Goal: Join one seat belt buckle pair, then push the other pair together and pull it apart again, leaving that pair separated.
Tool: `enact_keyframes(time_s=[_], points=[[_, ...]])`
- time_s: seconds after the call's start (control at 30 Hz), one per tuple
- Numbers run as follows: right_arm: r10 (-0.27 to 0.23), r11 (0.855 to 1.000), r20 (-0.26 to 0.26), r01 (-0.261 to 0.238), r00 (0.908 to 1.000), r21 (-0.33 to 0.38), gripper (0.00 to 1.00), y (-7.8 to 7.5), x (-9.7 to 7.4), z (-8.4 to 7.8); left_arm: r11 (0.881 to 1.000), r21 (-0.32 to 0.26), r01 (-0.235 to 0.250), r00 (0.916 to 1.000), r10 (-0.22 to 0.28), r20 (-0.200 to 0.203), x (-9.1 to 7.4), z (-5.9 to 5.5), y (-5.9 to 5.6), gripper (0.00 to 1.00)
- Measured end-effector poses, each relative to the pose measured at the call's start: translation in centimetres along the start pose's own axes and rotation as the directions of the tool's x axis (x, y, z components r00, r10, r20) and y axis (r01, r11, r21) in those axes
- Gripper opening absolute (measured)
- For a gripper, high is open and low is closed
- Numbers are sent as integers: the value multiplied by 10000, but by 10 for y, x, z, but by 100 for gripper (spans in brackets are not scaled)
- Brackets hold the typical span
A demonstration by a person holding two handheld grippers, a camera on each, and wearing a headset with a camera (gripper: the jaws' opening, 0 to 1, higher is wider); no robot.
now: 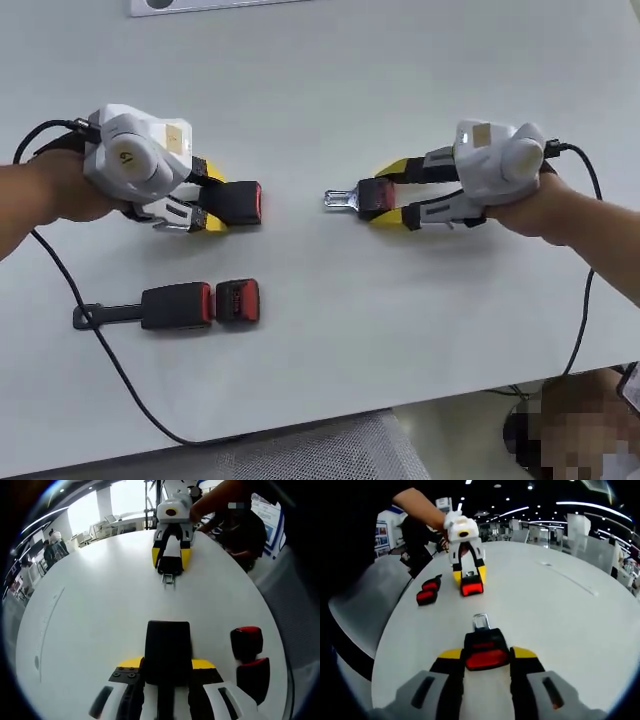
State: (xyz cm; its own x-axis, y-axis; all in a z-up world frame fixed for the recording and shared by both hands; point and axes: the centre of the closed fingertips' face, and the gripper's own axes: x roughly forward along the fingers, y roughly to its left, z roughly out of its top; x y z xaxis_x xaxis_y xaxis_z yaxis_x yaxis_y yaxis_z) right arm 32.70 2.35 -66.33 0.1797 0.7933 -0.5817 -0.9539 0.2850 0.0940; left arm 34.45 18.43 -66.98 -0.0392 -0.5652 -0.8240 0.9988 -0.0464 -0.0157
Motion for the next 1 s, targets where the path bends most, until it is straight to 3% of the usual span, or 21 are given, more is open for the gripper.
enact_keyframes(time_s=[0.17,0.5,0.8,1.0], points=[[30,10000,426,-27,9991,-62,35,4,16,13,10000,-19,21,10000,-21,-65,1,0,0,34],[105,9999,588,-100,9982,-83,35,11,43,30,10000,-30,35,9999,-36,-157,1,0,1,34],[353,9989,482,-338,9982,-330,35,15,67,40,10000,54,59,9998,-58,-193,1,-1,1,34],[362,9983,210,-351,9991,-475,35,16,71,42,9999,133,90,9997,-87,-228,1,-1,1,34]])
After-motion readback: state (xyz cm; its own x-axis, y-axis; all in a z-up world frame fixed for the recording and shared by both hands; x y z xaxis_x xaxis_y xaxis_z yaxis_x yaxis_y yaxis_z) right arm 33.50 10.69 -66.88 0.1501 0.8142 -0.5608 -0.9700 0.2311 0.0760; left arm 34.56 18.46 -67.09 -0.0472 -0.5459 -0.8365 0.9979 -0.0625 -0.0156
